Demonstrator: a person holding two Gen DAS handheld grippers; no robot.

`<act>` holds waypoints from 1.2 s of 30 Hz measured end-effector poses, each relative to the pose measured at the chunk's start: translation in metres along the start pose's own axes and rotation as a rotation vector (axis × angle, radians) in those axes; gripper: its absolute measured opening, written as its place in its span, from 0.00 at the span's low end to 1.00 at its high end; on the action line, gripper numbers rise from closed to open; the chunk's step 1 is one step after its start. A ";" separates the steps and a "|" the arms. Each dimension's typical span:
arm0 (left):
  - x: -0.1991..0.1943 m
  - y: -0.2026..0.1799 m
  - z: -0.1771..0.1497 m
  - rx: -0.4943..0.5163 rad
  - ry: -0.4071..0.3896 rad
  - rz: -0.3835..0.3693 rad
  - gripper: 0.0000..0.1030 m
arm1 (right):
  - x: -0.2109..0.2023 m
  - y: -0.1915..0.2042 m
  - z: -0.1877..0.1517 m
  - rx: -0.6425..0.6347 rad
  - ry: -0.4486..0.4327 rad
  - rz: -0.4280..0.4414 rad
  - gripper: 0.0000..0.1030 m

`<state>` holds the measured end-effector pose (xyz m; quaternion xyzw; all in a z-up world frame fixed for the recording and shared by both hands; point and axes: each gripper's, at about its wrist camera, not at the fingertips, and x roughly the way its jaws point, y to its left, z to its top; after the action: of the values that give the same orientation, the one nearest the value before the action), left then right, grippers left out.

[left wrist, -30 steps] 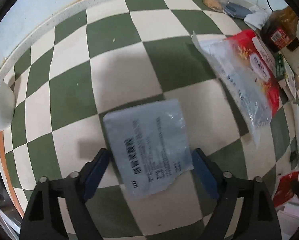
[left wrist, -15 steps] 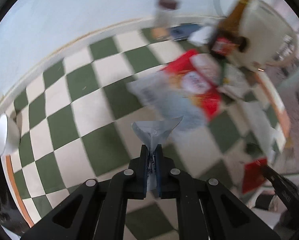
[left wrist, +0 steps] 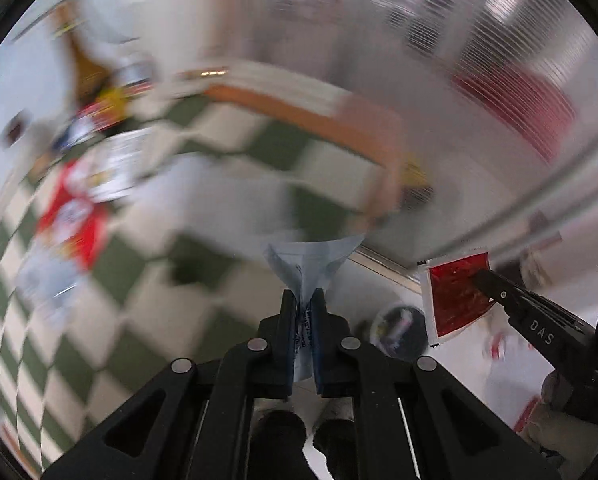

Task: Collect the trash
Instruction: 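Carry the paper slip and red packet over the floor bin, then open both grippers to drop the slip and packet into the bin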

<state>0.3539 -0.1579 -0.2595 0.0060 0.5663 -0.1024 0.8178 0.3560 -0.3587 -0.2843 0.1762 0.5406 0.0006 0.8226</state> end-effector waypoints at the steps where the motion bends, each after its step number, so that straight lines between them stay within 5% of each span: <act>1: 0.007 -0.019 0.001 0.032 0.010 -0.015 0.04 | -0.001 -0.019 -0.001 0.030 -0.003 -0.016 0.05; 8: 0.099 -0.166 -0.018 0.273 0.121 -0.092 0.05 | 0.024 -0.190 -0.049 0.325 0.033 -0.146 0.05; 13: 0.211 -0.241 -0.053 0.367 0.239 -0.112 0.05 | 0.085 -0.286 -0.104 0.453 0.101 -0.197 0.05; 20: 0.410 -0.286 -0.125 0.397 0.481 -0.120 0.05 | 0.222 -0.393 -0.183 0.594 0.202 -0.160 0.05; 26: 0.531 -0.307 -0.169 0.434 0.609 -0.103 0.12 | 0.330 -0.444 -0.229 0.631 0.233 -0.139 0.06; 29: 0.559 -0.313 -0.183 0.456 0.619 -0.077 0.32 | 0.370 -0.460 -0.242 0.635 0.262 -0.121 0.06; 31: 0.567 -0.313 -0.188 0.474 0.596 -0.055 0.59 | 0.390 -0.467 -0.249 0.658 0.291 -0.105 0.06; 33: 0.566 -0.304 -0.185 0.470 0.580 -0.035 0.69 | 0.399 -0.471 -0.254 0.653 0.311 -0.111 0.10; 35: 0.562 -0.299 -0.183 0.456 0.566 -0.032 0.80 | 0.397 -0.471 -0.256 0.649 0.307 -0.124 0.30; 36: 0.557 -0.298 -0.182 0.456 0.554 -0.016 0.90 | 0.392 -0.469 -0.256 0.642 0.299 -0.133 0.47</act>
<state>0.3215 -0.5159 -0.8095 0.2115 0.7293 -0.2271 0.6098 0.2023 -0.6496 -0.8592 0.3882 0.6377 -0.1970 0.6355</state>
